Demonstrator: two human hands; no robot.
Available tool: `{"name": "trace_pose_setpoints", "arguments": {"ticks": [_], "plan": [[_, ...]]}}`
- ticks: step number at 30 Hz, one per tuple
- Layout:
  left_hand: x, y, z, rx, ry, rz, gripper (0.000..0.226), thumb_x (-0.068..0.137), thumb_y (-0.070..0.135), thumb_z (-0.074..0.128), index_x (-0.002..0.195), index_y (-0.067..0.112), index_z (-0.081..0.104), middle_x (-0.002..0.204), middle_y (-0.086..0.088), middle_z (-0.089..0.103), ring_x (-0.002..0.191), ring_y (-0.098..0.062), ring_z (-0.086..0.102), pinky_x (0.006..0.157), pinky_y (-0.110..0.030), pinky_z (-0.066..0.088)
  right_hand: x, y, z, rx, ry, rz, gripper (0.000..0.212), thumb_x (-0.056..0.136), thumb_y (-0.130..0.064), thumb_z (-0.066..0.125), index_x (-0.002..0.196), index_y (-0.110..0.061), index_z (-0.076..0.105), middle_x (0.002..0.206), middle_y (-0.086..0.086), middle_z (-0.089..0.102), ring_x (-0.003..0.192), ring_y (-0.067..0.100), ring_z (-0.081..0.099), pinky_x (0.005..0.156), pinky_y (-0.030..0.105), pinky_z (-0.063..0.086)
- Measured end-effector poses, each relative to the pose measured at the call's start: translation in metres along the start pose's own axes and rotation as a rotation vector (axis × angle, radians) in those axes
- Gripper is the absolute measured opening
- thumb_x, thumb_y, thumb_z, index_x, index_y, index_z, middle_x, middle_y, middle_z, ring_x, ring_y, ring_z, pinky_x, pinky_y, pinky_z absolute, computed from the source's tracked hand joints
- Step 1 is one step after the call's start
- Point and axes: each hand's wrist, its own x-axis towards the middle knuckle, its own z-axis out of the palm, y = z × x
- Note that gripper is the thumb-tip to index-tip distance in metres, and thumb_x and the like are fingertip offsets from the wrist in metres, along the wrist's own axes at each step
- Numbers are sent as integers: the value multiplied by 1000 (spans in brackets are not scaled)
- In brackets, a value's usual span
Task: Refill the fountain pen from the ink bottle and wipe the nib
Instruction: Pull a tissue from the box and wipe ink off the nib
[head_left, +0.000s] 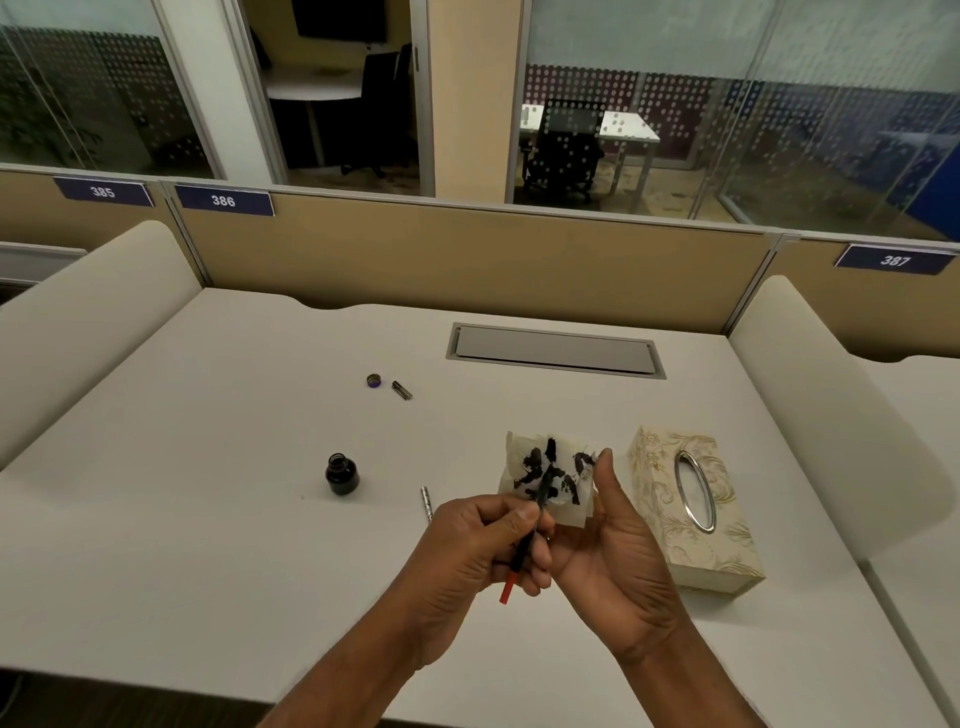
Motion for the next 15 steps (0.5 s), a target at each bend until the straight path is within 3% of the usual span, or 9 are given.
{"name": "trace_pose_setpoints", "arguments": {"ticks": [4, 10, 12, 15], "plan": [[0, -1, -3, 40, 39, 21, 30, 99, 23, 59, 100, -4, 72, 76, -17, 69, 66, -26, 67, 66, -34, 57, 0, 1, -1, -39, -24, 0, 76, 98, -62, 37, 138, 0, 53, 80, 17, 62, 53, 27, 55, 49, 38, 49], [-3, -3, -3, 64, 72, 51, 29, 99, 23, 60, 99, -2, 73, 76, -17, 71, 68, -26, 68, 68, -33, 58, 0, 3, 4, -222, 56, -20, 60, 99, -51, 49, 127, -1, 64, 68, 11, 49, 54, 25, 46, 52, 39, 42], [-4, -3, -1, 66, 72, 69, 29, 98, 24, 60, 99, -2, 73, 76, -18, 71, 68, -27, 68, 68, -33, 58, 0, 5, 7, -249, 102, -34, 59, 98, -52, 52, 114, 3, 69, 64, 11, 44, 51, 25, 44, 51, 38, 39], [-6, -2, 2, 66, 59, 96, 28, 99, 23, 58, 99, 0, 74, 76, -17, 70, 68, -26, 67, 68, -33, 57, -2, 6, 12, -290, 170, -70, 54, 96, -53, 54, 78, -3, 67, 55, 11, 43, 44, 24, 41, 48, 36, 38]]}}
